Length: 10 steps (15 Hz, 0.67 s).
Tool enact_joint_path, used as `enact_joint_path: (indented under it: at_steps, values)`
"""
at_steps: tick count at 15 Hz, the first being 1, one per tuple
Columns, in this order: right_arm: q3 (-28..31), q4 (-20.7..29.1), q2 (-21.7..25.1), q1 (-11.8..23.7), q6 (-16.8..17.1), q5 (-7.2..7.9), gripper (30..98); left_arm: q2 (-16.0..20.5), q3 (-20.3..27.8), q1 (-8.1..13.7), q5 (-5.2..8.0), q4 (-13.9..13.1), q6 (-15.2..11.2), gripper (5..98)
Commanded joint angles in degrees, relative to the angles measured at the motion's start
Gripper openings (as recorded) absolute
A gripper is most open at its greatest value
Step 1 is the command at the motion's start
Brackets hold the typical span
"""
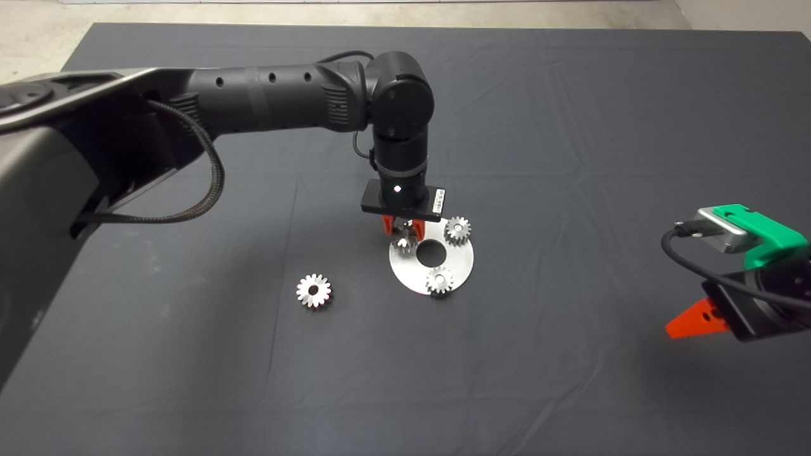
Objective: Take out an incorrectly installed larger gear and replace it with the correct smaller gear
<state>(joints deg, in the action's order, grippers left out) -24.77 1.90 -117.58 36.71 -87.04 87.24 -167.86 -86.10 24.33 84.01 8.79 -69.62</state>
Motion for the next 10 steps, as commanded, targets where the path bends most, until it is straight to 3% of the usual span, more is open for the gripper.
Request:
enact_joint_path:
  at_steps: [1, 6, 10]
  values:
    - [0.1, -1.3, 0.3, 1.2, 0.1, 0.13, 66.0, -0.1, -0.4, 1.0, 0.11, 3.7, -0.1, 29.4]
    - [0.1, -1.3, 0.2, 1.2, 0.1, 0.39, 66.0, -0.1, -0.5, 0.9, -0.49, 4.0, -0.5, 29.4]
    - [0.1, -1.3, 0.3, 1.2, 0.1, 0.39, 66.0, -0.1, -0.5, 0.9, -2.21, 4.0, -1.0, 29.4]
